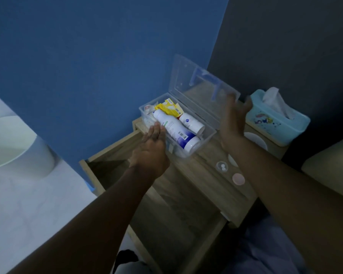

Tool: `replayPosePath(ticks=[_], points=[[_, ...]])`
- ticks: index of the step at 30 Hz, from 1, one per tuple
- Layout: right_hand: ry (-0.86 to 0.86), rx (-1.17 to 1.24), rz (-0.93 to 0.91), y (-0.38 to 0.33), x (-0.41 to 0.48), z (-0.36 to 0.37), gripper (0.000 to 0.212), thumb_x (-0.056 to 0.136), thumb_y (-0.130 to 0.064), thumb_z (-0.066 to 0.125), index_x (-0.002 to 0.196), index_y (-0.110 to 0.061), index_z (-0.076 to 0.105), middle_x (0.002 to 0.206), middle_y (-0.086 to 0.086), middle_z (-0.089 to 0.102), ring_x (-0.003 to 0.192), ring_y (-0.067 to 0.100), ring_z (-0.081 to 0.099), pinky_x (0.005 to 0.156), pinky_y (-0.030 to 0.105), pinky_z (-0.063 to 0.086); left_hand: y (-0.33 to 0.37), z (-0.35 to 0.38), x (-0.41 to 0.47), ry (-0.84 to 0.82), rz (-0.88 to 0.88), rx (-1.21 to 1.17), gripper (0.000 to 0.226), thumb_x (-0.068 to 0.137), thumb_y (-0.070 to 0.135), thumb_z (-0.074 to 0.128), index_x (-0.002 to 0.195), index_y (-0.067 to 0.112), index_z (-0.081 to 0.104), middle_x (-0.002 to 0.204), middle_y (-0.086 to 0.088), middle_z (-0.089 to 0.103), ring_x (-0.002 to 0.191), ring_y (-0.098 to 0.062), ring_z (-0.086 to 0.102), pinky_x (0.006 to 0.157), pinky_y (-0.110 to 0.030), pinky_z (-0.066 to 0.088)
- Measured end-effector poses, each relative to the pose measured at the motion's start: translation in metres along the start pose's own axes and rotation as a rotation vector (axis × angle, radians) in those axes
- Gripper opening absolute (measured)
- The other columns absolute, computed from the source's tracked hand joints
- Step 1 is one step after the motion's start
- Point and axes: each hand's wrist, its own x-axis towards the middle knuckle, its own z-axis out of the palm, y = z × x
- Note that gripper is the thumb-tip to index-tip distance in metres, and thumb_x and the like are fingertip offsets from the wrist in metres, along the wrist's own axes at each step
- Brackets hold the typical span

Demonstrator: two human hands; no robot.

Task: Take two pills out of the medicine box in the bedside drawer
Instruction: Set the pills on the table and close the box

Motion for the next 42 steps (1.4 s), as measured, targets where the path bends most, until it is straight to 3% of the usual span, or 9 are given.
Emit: replayPosePath(ticks=[3, 8, 12, 16, 23, 27, 32, 38, 42], points=[[-0.245, -0.241, -0.235, 0.008, -0.019, -0.012, 0.068, 0.095, -0.044, 0.057, 0.153, -0.019, 0.031, 0.154, 0.006, 0.039, 0.138, 0.02, 0.042, 0.109, 0.037, 0.04, 0.005, -0.011, -0.001, -0.088, -0.027, -0.085, 0.09, 0.087, 0.011, 0.055, 0.155, 0.014, -0.003, 0.164, -0.004, -0.011, 0.151, -0.02, -0.006, 0.122, -0.035, 0.009], [-0.427, -0.402, -0.42, 0.027, -0.045, -0.024, 0.084, 0.073, -0.037, 0.069, 0.149, -0.029, 0.033, 0.146, 0.001, 0.04, 0.128, 0.008, 0.039, 0.096, 0.022, 0.036, 0.004, -0.026, -0.01, -0.119, -0.029, -0.195, 0.083, 0.091, 0.011, 0.053, 0.155, 0.012, 0.001, 0.165, -0.004, -0.004, 0.151, -0.021, 0.001, 0.122, -0.034, 0.012], [-0.527, -0.477, -0.547, 0.033, -0.055, -0.029, 0.079, 0.074, -0.044, 0.065, 0.147, -0.029, 0.039, 0.151, 0.004, 0.038, 0.14, 0.02, 0.037, 0.107, 0.036, 0.045, -0.005, -0.022, -0.026, -0.059, -0.119, -0.274, 0.075, 0.093, 0.013, 0.049, 0.156, 0.018, 0.008, 0.165, 0.002, 0.006, 0.15, -0.02, 0.008, 0.118, -0.036, 0.019], [-0.617, -0.642, -0.621, 0.036, -0.062, -0.034, 0.075, 0.083, -0.053, 0.065, 0.149, -0.029, 0.039, 0.16, 0.003, 0.026, 0.148, 0.022, 0.027, 0.113, 0.05, 0.04, -0.013, -0.019, -0.029, -0.036, -0.131, -0.249, 0.075, 0.091, 0.014, 0.05, 0.155, 0.019, 0.011, 0.165, 0.001, 0.008, 0.15, -0.02, 0.011, 0.119, -0.041, 0.024], [-0.625, -0.95, -0.787, 0.03, -0.073, -0.021, 0.072, 0.09, -0.038, 0.064, 0.152, -0.015, 0.036, 0.165, 0.005, 0.023, 0.154, 0.029, 0.012, 0.122, 0.049, 0.022, -0.012, -0.006, -0.018, -0.071, -0.192, -0.259, 0.076, 0.092, 0.02, 0.052, 0.155, 0.021, 0.01, 0.164, 0.0, 0.01, 0.15, -0.02, 0.012, 0.117, -0.043, 0.025], [-0.677, -1.048, -0.873, 0.037, -0.079, -0.013, 0.067, 0.099, -0.038, 0.048, 0.158, -0.02, 0.022, 0.167, 0.003, 0.019, 0.155, 0.027, 0.013, 0.124, 0.052, 0.015, -0.01, 0.007, -0.008, 0.015, -0.29, -0.355, 0.076, 0.092, 0.022, 0.058, 0.154, 0.023, 0.014, 0.151, -0.009, 0.04, 0.136, -0.027, 0.041, 0.103, -0.041, 0.041], [-0.572, -1.044, -0.94, 0.05, -0.081, -0.011, 0.058, 0.101, -0.034, 0.043, 0.156, -0.02, 0.03, 0.164, 0.004, 0.028, 0.152, 0.03, 0.021, 0.123, 0.054, 0.018, -0.014, 0.019, 0.005, 0.063, -0.332, -0.515, 0.069, 0.09, 0.028, 0.063, 0.149, 0.018, 0.028, 0.142, -0.009, 0.051, 0.124, -0.024, 0.053, 0.09, -0.035, 0.05], [-0.566, -1.009, -0.915, 0.049, -0.082, -0.009, 0.058, 0.099, -0.03, 0.047, 0.154, -0.019, 0.034, 0.162, 0.004, 0.032, 0.151, 0.031, 0.025, 0.12, 0.058, 0.023, -0.017, 0.02, 0.013, 0.211, -0.362, -0.647, 0.034, 0.094, 0.029, 0.058, 0.125, 0.017, 0.051, 0.113, -0.003, 0.063, 0.085, -0.006, 0.057, 0.06, -0.017, 0.039], [-0.556, -0.99, -0.901, 0.047, -0.085, -0.008, 0.057, 0.099, -0.027, 0.05, 0.153, -0.017, 0.036, 0.162, 0.005, 0.033, 0.151, 0.031, 0.025, 0.121, 0.058, 0.021, -0.01, 0.022, 0.006, 0.376, -0.316, -0.621, 0.029, 0.097, 0.028, 0.054, 0.123, 0.017, 0.053, 0.107, 0.001, 0.063, 0.082, -0.003, 0.056, 0.056, -0.009, 0.035]])
